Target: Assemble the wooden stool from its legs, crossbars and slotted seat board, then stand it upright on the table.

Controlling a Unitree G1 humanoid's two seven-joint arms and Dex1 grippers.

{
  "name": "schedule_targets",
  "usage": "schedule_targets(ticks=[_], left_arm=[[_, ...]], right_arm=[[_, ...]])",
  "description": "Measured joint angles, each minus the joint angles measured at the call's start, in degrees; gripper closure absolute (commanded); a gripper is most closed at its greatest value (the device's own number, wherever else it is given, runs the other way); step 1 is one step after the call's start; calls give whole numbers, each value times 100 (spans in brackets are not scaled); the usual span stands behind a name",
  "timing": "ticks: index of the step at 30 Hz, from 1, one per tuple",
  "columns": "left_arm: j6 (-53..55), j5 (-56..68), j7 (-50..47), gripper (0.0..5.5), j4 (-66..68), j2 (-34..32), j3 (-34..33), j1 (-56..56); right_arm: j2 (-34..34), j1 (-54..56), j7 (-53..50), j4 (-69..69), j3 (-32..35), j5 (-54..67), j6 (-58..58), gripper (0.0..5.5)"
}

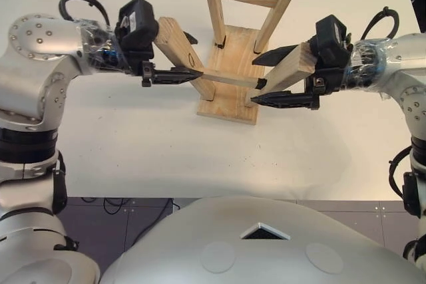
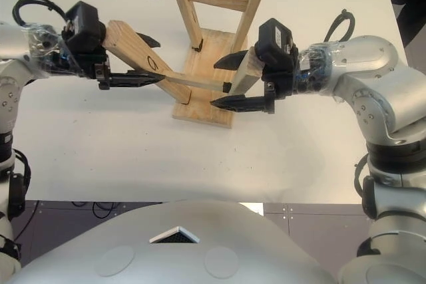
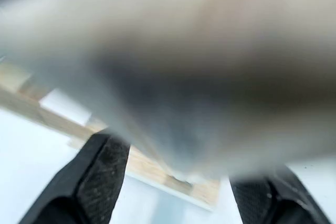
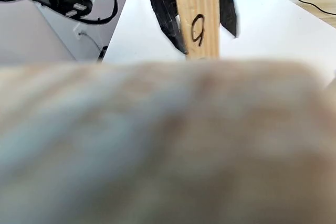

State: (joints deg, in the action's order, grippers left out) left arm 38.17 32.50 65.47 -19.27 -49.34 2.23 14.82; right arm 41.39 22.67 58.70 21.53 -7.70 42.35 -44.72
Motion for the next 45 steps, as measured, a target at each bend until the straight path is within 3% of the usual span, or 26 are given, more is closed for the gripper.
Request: schedule_targets(ticks=[5,9,10,12,14,16,18,21,25,29,36,41,45], left_arm=[[334,819,-215,258,-460,23,-1036,-749],[398,931,-513,274,-450,296,-1163,-1465],[400,938,-555,284,-443,356,-1168,-1681],[400,1022,-635,315,-368,525,-1248,-2070],[387,1103,-803,346,-116,691,-1650,-2385],[334,1133,-1095,378,-54,884,-1850,-2516],[265,1011,-1885,407,-94,1448,-1800,-2521],[310,438,-3036,443,-380,2032,-1158,-2412],[263,-721,-4574,507,-233,2752,-406,-2188],[-105,-1413,-6154,515,173,3823,-500,-1741],[-113,-1499,-6356,515,401,4161,-649,-1400],[683,-1596,-5880,515,76,3703,11,-1719],[871,-1588,-5886,515,-129,3712,-1,-1690]], right_arm=[[-426,809,-271,-402,802,1147,-514,194],[-729,1715,-1021,-1304,1961,3355,-1126,188],[-747,2001,-1301,-1718,2211,3752,-1192,211],[-735,2581,-1868,-2660,2662,4041,-1132,242],[-687,2851,-2339,-3465,2745,3267,-610,276],[-632,2602,-2505,-3497,2505,2334,-195,311],[-455,1523,-2657,-2987,2106,1272,219,345],[-505,26,-3054,-1944,1407,-315,1123,387],[-812,-762,-3607,-1037,1067,-1220,1634,456],[-915,-879,-3779,-362,-118,-2160,1066,532],[-980,-632,-3642,409,-1047,-2278,-345,545],[-980,-489,-3543,372,-1257,-2435,-673,545],[-950,-378,-3381,351,-1284,-2482,-792,545]])
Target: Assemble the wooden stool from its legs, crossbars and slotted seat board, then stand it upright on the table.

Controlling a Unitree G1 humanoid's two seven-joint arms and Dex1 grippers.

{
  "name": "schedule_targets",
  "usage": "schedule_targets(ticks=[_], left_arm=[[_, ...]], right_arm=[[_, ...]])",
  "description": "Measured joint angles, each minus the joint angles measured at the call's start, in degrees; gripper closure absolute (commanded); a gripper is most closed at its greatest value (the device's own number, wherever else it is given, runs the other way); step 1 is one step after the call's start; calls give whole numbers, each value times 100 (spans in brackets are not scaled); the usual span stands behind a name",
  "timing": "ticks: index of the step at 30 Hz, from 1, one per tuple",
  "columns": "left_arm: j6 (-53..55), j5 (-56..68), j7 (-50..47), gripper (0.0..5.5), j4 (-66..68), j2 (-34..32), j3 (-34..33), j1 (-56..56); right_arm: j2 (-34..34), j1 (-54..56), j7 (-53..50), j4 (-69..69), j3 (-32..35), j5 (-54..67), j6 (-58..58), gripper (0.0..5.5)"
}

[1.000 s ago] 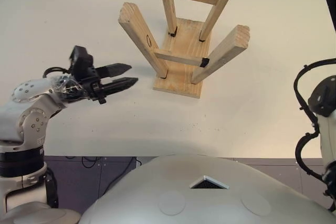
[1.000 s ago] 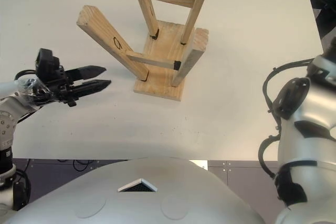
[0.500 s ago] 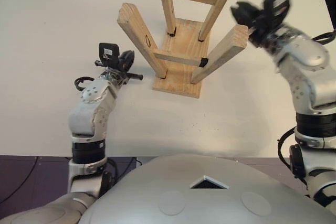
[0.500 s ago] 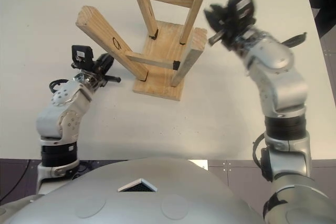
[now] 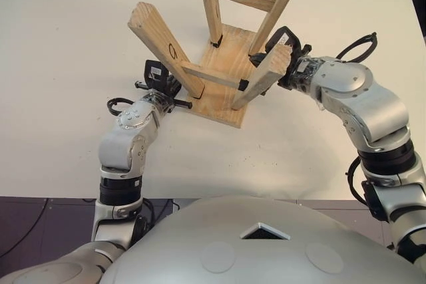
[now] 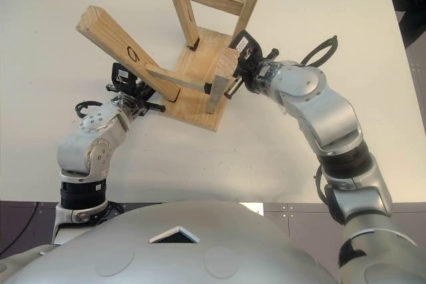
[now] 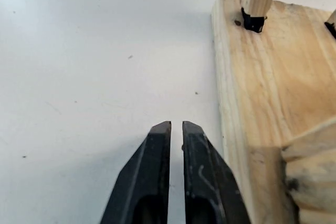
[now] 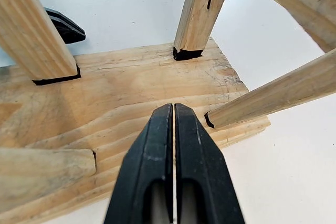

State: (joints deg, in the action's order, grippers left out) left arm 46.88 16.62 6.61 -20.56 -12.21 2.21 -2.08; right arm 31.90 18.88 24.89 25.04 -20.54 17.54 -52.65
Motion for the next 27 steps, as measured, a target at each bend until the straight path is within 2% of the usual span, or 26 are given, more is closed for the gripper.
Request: schedule_targets(ticks=[4,8,13,17,20,24,27], left_arm=[[-217,-135,-189,547,285,331,-48,223],[-705,-280,-270,547,1207,577,-89,767],[-1301,-685,-81,547,2250,253,-138,1680],[-1488,-909,22,547,2620,42,-146,1939],[-1598,-871,253,547,2584,-136,-307,1835],[-1697,-684,916,488,2051,-637,-590,1050],[-1689,-396,1562,446,1243,-962,-610,20]], right_arm=[[33,187,327,-4,-141,1,-130,550],[-9,473,614,125,-501,1,-303,550],[-698,1058,961,-426,-1285,-228,101,550],[-1127,1473,1076,-962,-1554,-471,324,550],[-1096,1414,1110,-930,-1454,-475,330,550],[-1100,998,721,-469,-1248,-687,368,550],[-1213,857,431,15,-816,-690,746,550]])
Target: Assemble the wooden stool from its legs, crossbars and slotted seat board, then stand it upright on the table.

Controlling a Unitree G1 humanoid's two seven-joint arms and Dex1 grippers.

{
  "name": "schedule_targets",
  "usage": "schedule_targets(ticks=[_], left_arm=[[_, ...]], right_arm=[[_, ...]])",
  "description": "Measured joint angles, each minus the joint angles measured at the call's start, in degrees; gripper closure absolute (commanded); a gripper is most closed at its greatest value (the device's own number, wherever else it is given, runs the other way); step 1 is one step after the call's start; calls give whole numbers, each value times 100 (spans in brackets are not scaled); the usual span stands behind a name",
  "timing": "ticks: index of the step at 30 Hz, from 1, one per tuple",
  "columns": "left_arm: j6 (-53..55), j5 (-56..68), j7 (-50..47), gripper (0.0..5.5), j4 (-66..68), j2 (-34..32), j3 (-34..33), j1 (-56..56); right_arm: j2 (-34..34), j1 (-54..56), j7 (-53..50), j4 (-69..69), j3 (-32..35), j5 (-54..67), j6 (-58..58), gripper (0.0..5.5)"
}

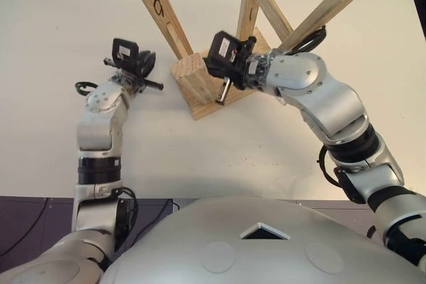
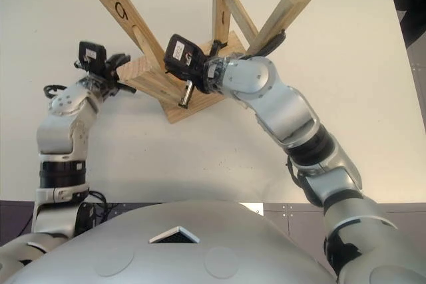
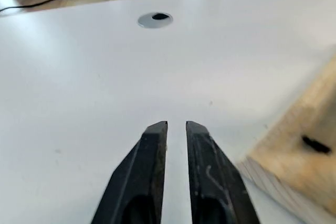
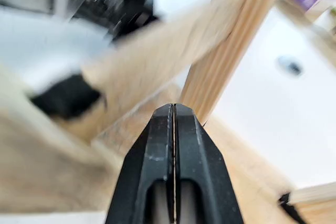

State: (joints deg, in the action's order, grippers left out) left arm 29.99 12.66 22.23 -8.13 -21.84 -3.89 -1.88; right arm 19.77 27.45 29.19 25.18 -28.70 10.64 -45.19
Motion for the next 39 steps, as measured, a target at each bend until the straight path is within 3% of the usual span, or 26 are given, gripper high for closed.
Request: schedule_targets(ticks=[3,7,10,13,18,21,24,29,33,39], left_arm=[[136,294,522,393,-727,-173,127,-783],[120,429,925,337,-1091,-212,593,-1291],[-78,477,1253,294,-1121,-224,851,-1360],[-192,504,1595,242,-1002,-456,854,-1223],[-72,976,2297,173,-1417,-949,732,-692],[104,1102,2661,173,-1410,-1393,617,-270],[292,1206,3247,173,-1371,-1916,655,231],[577,1268,3740,173,-1337,-2245,1132,425],[681,1319,3461,173,-1335,-1948,1192,428],[774,1330,2904,173,-1423,-1376,1524,255]], right_arm=[[-332,541,-218,286,820,137,166,550],[-235,2445,-294,-466,2407,789,-33,550],[639,3688,-55,-2001,3429,907,286,550],[1404,3833,384,-3132,3973,905,733,517],[1965,2547,1174,-4801,3741,291,2178,431],[2137,1462,1384,-4770,3518,-3,2530,382],[2169,494,1428,-4302,3450,-149,2657,378],[2094,-426,1768,-4118,2699,-464,3136,378],[1919,-510,2357,-4143,2174,-601,3620,378],[1977,-818,3489,-3464,1925,-352,3537,378]])
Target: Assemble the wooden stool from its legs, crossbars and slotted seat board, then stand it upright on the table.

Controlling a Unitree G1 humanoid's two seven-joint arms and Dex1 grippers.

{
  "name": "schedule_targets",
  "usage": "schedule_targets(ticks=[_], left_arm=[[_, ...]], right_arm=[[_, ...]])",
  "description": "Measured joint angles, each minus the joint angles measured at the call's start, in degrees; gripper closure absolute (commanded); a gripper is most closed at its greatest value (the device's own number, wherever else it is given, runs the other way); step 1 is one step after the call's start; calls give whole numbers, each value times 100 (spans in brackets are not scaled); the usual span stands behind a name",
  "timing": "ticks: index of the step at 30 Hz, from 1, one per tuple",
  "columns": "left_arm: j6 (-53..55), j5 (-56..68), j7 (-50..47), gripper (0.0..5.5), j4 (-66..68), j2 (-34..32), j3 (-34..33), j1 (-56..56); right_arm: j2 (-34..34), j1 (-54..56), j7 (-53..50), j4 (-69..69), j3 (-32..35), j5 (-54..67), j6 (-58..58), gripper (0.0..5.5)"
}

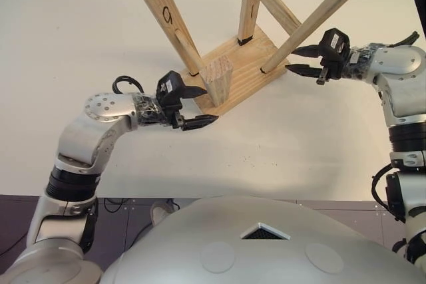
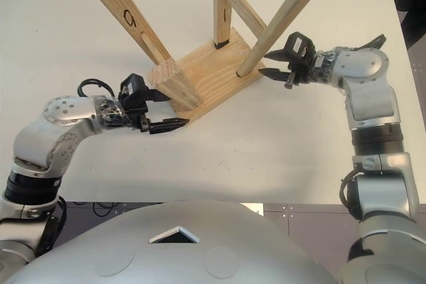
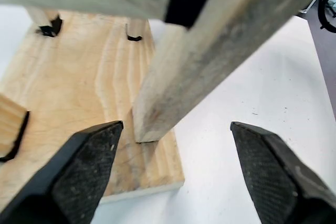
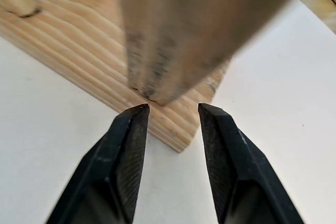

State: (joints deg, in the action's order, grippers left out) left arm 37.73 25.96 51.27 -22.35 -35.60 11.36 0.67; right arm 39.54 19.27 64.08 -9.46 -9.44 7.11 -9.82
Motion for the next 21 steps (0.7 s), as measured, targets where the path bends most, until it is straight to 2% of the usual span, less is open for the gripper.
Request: schedule_targets(ticks=[7,10,15,21], left_arm=[[-44,-340,-324,173,247,-25,65,-120],[10,-176,-602,173,240,361,-7,-242],[75,10,-1199,173,42,1004,-38,-627],[-353,-350,-1836,263,184,1443,-1,-714]], right_arm=[[381,-462,716,1111,-266,226,-459,378],[644,-542,806,1036,-233,141,-572,378],[654,-526,677,640,-225,-46,-589,378],[654,-488,569,379,-179,-144,-538,375]])
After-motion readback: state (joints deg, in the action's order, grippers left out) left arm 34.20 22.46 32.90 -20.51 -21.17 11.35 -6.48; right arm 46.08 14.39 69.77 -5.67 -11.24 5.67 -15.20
